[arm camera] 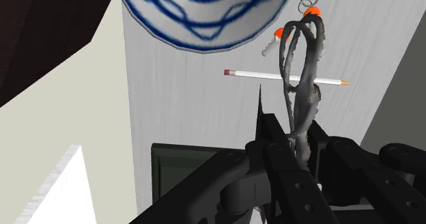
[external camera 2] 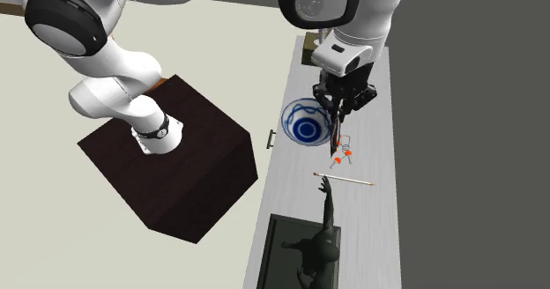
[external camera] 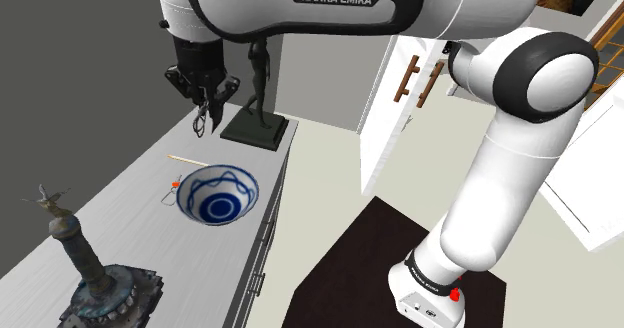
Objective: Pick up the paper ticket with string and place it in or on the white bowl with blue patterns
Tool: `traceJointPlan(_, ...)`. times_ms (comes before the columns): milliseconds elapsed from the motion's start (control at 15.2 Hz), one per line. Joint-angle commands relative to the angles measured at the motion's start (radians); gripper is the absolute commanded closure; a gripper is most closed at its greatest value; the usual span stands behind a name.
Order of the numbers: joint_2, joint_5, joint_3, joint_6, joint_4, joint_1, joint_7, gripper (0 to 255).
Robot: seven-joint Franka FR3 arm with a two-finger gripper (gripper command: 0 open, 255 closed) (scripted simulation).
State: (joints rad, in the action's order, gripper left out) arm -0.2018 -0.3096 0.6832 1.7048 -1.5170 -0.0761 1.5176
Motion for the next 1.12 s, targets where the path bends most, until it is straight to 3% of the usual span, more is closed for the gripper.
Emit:
traceJointPlan(0,0.061,0.036,0.016,0.008,-0.061,0.0,0.021,255)
traceJointPlan(396,0.176,0.108,0.058,-0.004,-0.15,0.03,0.089,255)
traceJointPlan(1056,0.182,0.107,0.054,0.13,-0.29,0.026,0.108,255)
